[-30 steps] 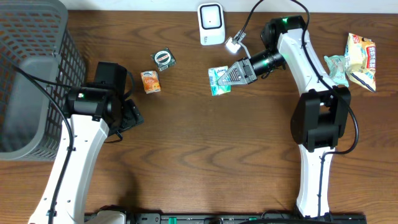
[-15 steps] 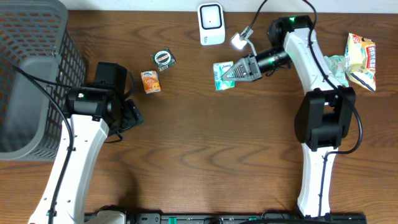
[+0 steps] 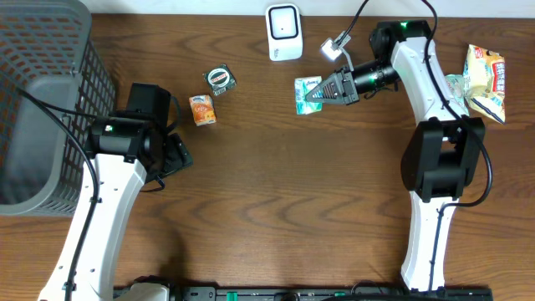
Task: Scan the item barcode
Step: 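Lift and rotate the Kleenex pack in the right gripper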
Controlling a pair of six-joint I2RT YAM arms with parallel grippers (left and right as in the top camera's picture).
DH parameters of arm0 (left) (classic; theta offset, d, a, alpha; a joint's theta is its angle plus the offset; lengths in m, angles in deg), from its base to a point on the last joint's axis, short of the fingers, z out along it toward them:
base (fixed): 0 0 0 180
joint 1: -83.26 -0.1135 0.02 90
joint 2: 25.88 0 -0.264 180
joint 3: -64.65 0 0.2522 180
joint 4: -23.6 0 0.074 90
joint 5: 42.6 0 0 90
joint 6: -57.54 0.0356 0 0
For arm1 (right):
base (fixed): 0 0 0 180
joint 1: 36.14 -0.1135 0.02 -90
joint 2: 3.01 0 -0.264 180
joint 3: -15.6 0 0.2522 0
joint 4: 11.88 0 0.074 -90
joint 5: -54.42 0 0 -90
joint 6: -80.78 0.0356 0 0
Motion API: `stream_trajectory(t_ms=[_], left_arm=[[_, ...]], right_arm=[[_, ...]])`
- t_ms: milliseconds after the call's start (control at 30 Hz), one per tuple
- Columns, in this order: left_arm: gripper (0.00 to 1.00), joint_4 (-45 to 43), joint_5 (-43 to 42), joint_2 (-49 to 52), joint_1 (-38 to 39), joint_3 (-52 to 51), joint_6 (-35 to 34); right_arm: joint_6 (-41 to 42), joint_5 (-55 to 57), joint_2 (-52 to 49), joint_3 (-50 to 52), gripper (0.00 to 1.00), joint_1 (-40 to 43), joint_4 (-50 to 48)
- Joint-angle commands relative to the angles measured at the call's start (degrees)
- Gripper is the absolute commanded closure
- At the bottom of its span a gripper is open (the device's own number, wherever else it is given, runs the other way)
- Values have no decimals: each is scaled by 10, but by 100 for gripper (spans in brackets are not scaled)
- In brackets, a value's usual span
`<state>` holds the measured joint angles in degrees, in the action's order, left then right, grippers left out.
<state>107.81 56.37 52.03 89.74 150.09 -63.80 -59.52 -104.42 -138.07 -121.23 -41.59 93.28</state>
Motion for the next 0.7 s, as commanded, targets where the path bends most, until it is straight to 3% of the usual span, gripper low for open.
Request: stream_trajectory(t_ms=[0, 667], left_arm=[[2, 2, 5, 1, -2, -2, -3], [2, 2, 5, 1, -2, -2, -3]], right_arm=[[1, -28, 11, -9, 99, 6, -2], [1, -34, 10, -9, 99, 2, -5]])
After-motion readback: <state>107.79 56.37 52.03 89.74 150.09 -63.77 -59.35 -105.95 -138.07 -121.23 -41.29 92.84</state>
